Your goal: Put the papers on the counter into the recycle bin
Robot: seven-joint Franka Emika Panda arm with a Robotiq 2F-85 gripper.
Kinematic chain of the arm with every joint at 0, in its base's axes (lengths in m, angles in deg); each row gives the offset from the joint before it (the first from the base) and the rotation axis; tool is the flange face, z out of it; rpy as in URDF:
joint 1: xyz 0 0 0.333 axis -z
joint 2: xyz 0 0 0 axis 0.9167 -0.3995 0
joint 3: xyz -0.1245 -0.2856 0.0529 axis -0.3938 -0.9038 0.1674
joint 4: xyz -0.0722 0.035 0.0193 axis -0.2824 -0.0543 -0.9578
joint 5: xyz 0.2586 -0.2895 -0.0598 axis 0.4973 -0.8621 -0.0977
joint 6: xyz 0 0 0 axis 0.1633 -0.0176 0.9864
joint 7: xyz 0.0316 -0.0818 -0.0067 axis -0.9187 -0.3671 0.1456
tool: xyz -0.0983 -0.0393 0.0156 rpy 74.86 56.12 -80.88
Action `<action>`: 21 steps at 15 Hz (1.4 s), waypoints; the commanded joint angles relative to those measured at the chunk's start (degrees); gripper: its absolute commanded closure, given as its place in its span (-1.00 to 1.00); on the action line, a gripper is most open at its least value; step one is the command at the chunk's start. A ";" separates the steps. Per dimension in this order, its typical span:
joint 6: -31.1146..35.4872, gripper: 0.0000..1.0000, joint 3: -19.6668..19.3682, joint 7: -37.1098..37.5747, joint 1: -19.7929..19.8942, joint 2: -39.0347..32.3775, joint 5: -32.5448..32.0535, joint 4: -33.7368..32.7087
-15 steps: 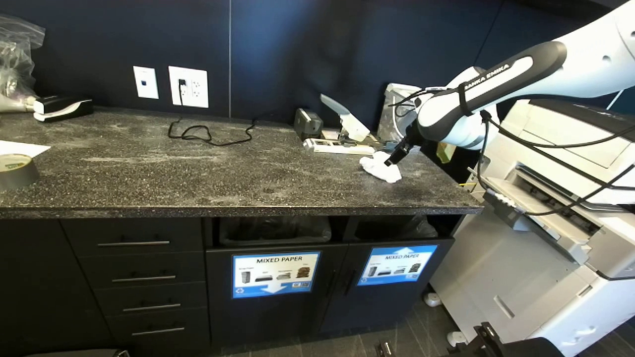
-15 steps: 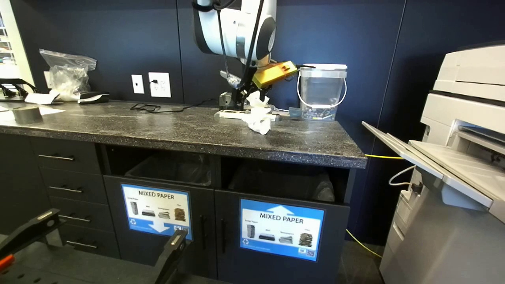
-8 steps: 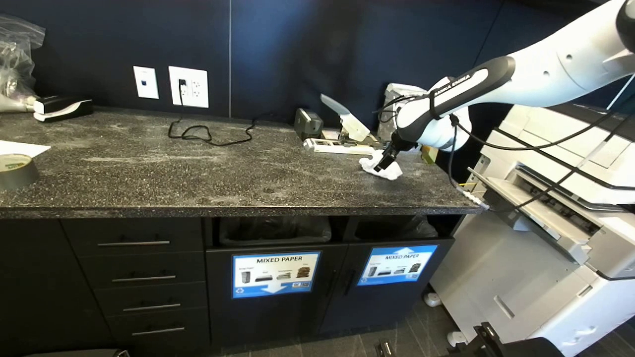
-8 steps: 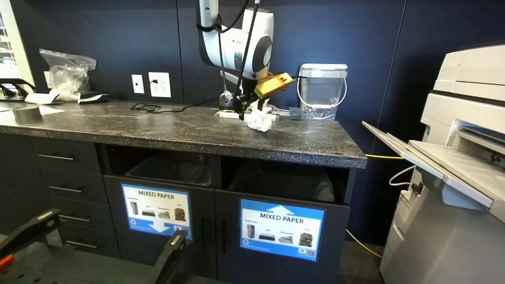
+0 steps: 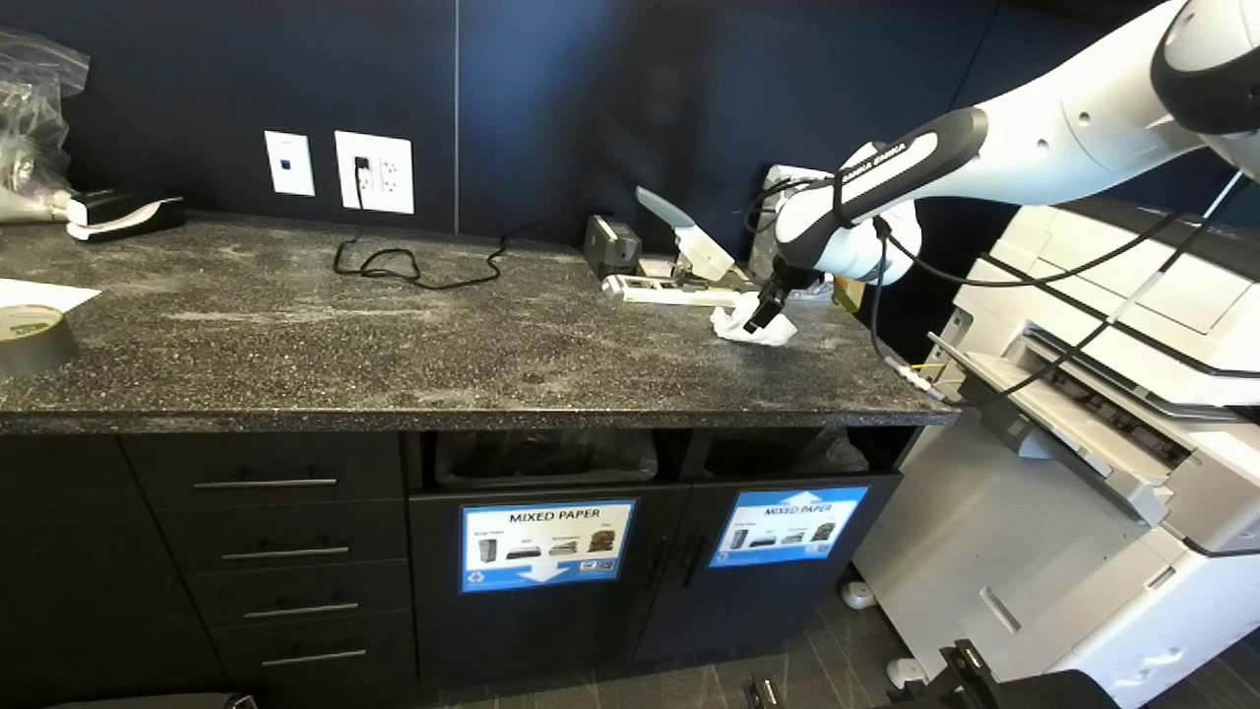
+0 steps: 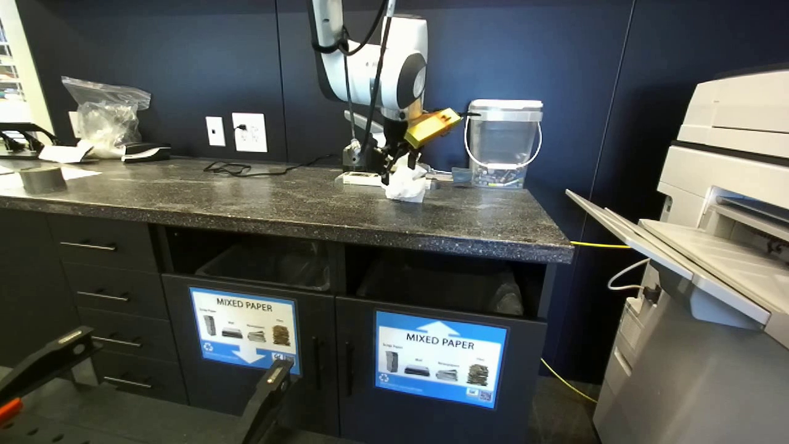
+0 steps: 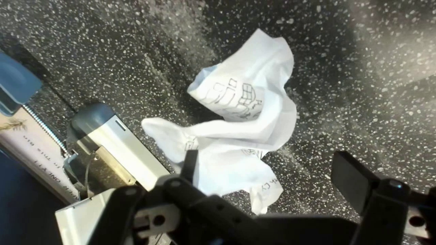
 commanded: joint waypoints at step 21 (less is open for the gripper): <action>-10.11 -1.00 -8.19 -3.46 -7.47 -4.06 3.32 -11.04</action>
